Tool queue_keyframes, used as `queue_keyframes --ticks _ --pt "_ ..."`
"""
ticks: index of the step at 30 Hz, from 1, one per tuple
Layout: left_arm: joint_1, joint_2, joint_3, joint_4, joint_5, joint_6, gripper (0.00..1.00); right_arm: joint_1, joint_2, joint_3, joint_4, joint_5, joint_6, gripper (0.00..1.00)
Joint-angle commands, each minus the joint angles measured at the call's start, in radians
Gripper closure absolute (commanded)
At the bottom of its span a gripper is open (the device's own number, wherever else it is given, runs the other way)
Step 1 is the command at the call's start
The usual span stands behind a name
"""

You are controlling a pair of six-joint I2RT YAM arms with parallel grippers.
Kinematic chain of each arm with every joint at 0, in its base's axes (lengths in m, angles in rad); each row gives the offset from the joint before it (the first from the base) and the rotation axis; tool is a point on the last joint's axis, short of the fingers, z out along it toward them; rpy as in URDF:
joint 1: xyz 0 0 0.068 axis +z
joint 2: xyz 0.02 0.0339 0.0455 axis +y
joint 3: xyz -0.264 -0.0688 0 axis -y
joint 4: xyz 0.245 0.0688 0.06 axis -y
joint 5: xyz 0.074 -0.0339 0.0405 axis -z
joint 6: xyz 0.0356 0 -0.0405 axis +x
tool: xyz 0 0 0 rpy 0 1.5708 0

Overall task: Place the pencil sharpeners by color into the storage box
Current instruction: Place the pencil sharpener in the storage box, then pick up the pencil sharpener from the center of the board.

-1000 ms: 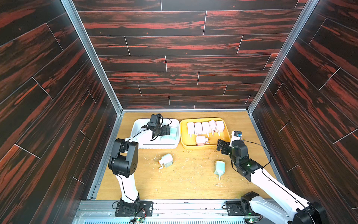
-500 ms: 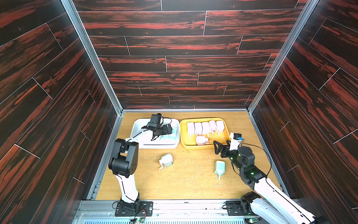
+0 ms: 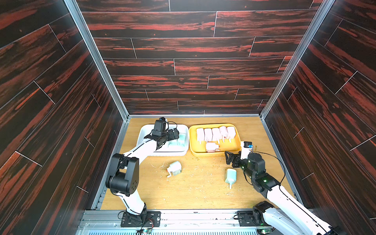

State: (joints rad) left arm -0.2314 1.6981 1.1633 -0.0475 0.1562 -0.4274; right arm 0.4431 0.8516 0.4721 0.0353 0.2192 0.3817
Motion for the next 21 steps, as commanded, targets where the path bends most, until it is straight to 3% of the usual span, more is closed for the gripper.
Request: queue_keyframes --ticks 1,7,15,21 --pt "-0.012 -0.088 -0.04 0.032 0.002 -0.012 0.0 0.002 0.034 0.071 -0.138 0.039 0.064 0.02" --pt "-0.07 -0.187 -0.102 0.046 -0.034 -0.007 0.0 0.002 0.101 0.158 -0.345 0.083 0.156 0.02" --pt "-0.175 -0.258 -0.165 0.064 -0.064 0.022 0.0 0.002 0.286 0.318 -0.676 0.044 0.193 0.04" --pt "-0.192 -0.29 -0.19 0.071 -0.075 0.043 0.0 0.003 0.366 0.33 -0.725 -0.058 0.175 0.08"
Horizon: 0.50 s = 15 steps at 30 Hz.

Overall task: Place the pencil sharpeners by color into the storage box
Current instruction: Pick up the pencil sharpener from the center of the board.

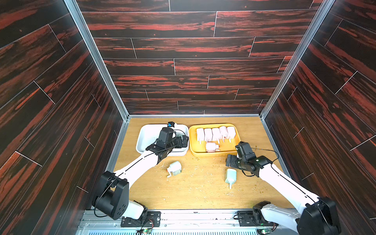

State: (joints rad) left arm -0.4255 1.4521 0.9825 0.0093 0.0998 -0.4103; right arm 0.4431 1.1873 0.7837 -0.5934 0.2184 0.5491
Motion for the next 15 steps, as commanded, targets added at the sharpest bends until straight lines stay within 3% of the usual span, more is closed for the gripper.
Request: queue_keyframes --ticks 1,6,15 --pt "0.002 -0.045 -0.011 0.014 -0.016 0.029 0.0 0.005 0.047 0.02 -0.106 -0.076 0.005 0.08" --pt "-0.01 -0.056 -0.028 0.018 -0.017 0.047 0.0 0.024 0.117 0.056 -0.178 -0.059 0.014 0.11" --pt "-0.013 -0.06 -0.039 0.014 -0.035 0.068 0.0 0.037 0.149 0.063 -0.182 -0.071 0.048 0.32"
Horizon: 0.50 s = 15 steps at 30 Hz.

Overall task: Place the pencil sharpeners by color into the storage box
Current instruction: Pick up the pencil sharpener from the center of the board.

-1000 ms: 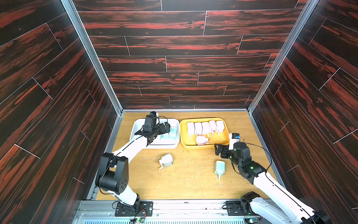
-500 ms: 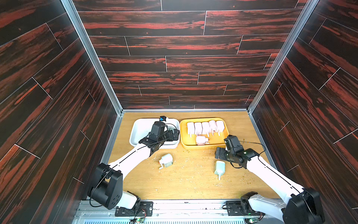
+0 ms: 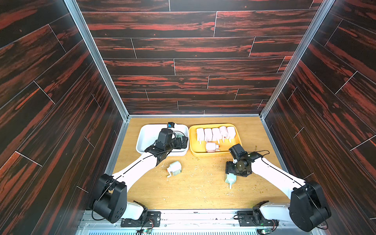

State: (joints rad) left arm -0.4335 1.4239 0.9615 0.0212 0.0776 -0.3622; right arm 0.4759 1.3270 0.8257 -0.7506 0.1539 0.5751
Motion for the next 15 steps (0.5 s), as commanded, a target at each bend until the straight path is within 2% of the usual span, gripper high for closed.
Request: queue_keyframes --ticks 1,7,9,11,12,15 --pt "-0.005 -0.029 -0.019 0.002 -0.012 0.02 0.0 0.004 0.009 0.02 -0.02 -0.007 0.031 0.35" --pt "-0.018 -0.035 -0.026 0.014 0.003 0.038 0.0 0.006 0.011 0.022 -0.013 0.002 0.048 0.46" --pt "-0.026 -0.041 -0.028 0.017 0.016 0.045 0.0 0.007 0.007 0.031 -0.02 0.007 0.058 0.61" --pt "-0.039 -0.05 -0.03 0.025 0.025 0.056 0.0 0.017 -0.004 0.046 -0.022 0.012 0.079 0.91" --pt "-0.049 -0.054 -0.033 0.031 0.026 0.065 0.0 0.027 -0.011 0.053 -0.02 0.014 0.094 1.0" --pt "-0.083 -0.067 -0.041 0.055 0.016 0.09 0.0 0.076 -0.026 0.106 -0.03 0.04 0.183 1.0"
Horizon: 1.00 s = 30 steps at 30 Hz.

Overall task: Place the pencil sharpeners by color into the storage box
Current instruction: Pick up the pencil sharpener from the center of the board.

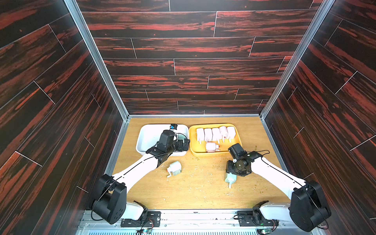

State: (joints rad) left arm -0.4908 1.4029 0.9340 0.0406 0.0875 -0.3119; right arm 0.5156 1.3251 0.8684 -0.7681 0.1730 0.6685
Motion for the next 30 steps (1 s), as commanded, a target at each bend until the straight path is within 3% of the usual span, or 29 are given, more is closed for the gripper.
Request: queue_keyframes --ticks 1,7,11,19,23,27,30 --pt "-0.037 -0.047 -0.013 0.038 0.006 0.046 0.0 0.055 -0.027 0.09 -0.017 0.03 0.122 1.0" --pt "-0.094 -0.079 -0.022 0.062 0.023 0.102 0.0 0.099 -0.044 0.198 0.032 0.009 0.281 1.0" --pt "-0.113 -0.143 -0.078 0.125 0.056 0.152 0.0 0.122 0.061 0.343 0.015 0.045 0.383 1.0" --pt "-0.134 -0.205 -0.296 0.398 0.109 0.377 0.0 0.159 0.233 0.524 0.001 -0.041 0.514 1.0" --pt "-0.194 -0.211 -0.356 0.531 0.036 0.434 0.0 0.188 0.294 0.596 -0.02 -0.013 0.56 1.0" --pt "-0.273 -0.206 -0.39 0.57 -0.07 0.575 0.0 0.221 0.353 0.649 -0.052 -0.01 0.602 1.0" --pt "-0.282 -0.18 -0.423 0.627 -0.087 0.632 0.0 0.24 0.393 0.706 -0.089 0.008 0.613 1.0"
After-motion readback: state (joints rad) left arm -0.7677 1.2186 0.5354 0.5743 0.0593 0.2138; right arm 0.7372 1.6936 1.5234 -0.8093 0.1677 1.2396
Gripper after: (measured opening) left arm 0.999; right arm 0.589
